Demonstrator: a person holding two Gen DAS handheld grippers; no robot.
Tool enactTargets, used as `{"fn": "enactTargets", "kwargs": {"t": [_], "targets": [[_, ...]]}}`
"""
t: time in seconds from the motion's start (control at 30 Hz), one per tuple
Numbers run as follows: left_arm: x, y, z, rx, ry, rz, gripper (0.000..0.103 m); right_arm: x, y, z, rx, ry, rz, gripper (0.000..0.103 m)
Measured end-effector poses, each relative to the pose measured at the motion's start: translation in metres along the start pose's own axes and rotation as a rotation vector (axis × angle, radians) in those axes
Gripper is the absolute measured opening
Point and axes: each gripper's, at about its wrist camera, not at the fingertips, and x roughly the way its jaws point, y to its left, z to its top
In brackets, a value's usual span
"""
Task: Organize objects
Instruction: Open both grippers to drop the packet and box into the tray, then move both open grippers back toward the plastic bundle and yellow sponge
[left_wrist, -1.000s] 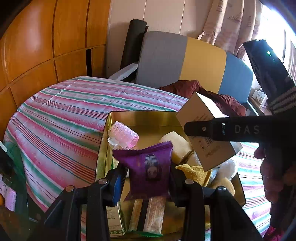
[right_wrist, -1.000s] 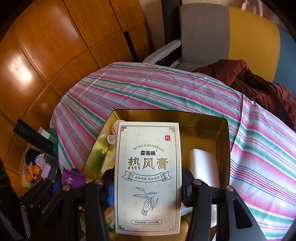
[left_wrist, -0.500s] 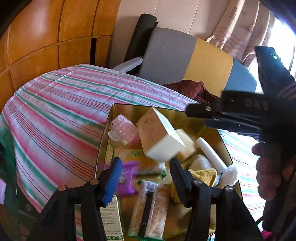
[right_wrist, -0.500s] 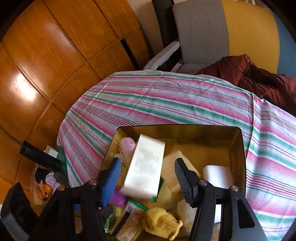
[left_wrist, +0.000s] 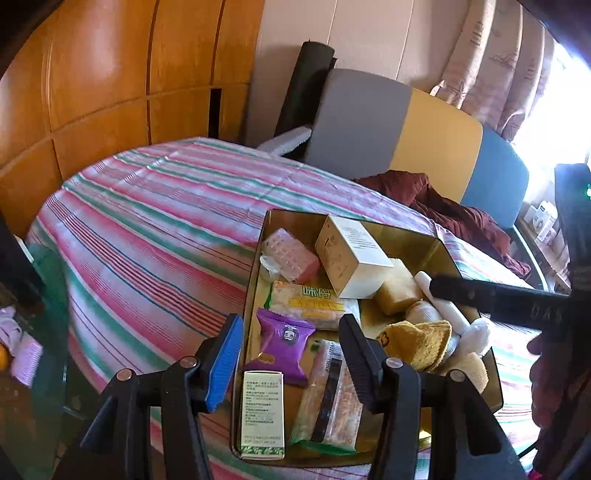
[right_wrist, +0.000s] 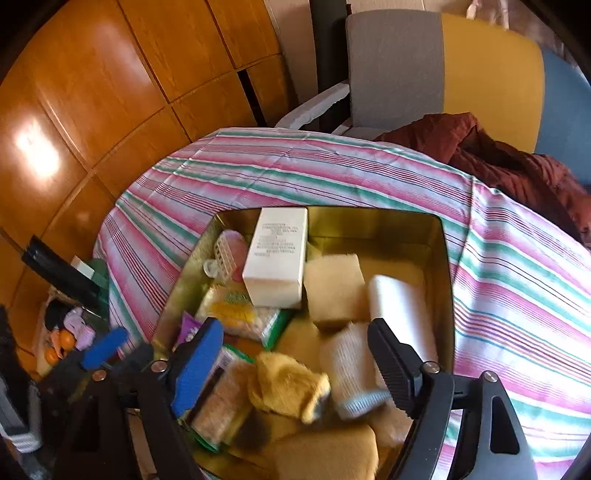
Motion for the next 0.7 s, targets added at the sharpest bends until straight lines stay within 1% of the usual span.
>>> {"fn": "enactTargets", "kwargs": {"t": [0.1, 0.17, 0.23, 0.43, 0.6, 0.7], "targets": [[-0.011, -0.006, 0.0, 0.022, -0.027, 0.011, 0.054, -0.005, 0.003, -0.01, -0.008, -0.003, -0.014, 0.084], [-0.019, -0.01, -0.001, 0.041, -0.045, 0.014, 0.054, -0.008, 0.004, -0.016, -0.005, -0.006, -0.01, 0.088], [-0.024, -0.014, -0.001, 0.061, -0.057, 0.011, 0.054, -0.012, 0.005, -0.022, -0.006, -0.009, -0.01, 0.089], [-0.035, -0.025, -0.005, 0.096, -0.075, 0.007, 0.054, -0.024, 0.007, -0.038, -0.01, -0.026, -0.025, 0.09], [-0.041, -0.031, -0.009, 0.112, -0.082, -0.006, 0.054, -0.037, 0.007, -0.047, -0.019, -0.05, -0.056, 0.092], [-0.045, -0.036, -0.01, 0.123, -0.088, -0.016, 0.054, -0.046, 0.004, -0.051, -0.013, -0.068, -0.067, 0.096]]}}
